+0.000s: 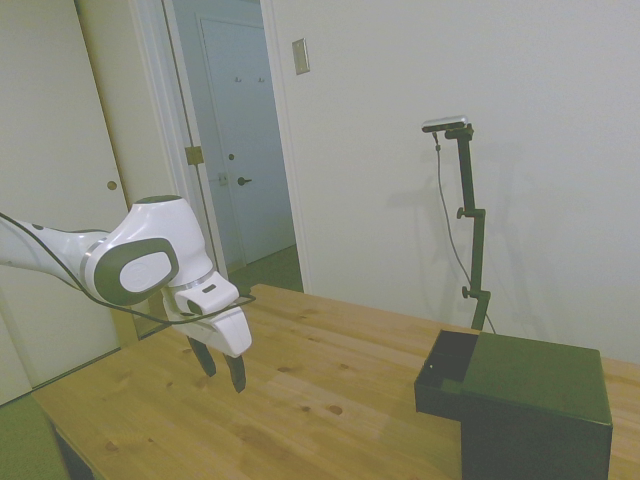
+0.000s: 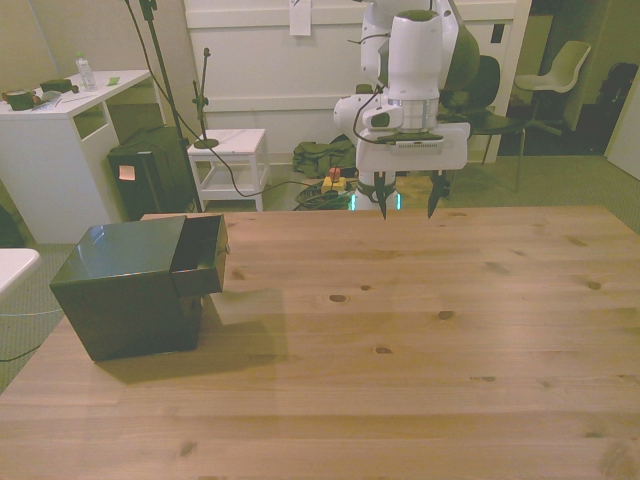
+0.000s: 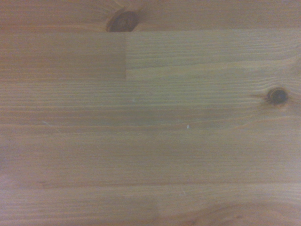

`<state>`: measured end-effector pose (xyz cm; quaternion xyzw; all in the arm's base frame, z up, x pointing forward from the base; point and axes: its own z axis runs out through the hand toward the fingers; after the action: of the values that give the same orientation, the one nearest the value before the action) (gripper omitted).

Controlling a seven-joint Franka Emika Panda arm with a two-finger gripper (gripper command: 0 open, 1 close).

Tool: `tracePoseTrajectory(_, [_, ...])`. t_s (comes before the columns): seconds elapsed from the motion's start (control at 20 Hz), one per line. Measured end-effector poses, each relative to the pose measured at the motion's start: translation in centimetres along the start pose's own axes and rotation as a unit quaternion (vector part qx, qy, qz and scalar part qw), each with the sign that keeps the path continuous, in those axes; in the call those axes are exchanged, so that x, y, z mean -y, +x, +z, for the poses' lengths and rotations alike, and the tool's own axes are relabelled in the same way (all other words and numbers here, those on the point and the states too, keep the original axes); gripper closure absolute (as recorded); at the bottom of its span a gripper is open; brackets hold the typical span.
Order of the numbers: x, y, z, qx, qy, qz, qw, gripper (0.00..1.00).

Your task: Close the top drawer

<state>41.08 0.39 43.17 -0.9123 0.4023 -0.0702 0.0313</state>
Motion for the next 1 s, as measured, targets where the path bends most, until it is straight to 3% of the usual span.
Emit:
tracePoseTrajectory(0.15, [-0.5, 0.8, 0.1, -0.001, -0.003, 0.016, 0.9999, 0.0])
tracePoseTrajectory(0.4, [-3.6, 10.9, -0.6, -0.031, 0.007, 0.111, 0.9933, 0.0])
tracePoseTrajectory(0.8, [-3.0, 21.5, 0.0, -0.06, 0.007, 0.228, 0.9719, 0.0])
tracePoseTrajectory(0.85, [-3.1, 22.2, 0.2, -0.064, 0.004, 0.242, 0.9682, 1.0])
tracePoseTrajectory(1.0, [-3.5, 23.6, -0.1, -0.074, 0.004, 0.276, 0.9584, 1.0])
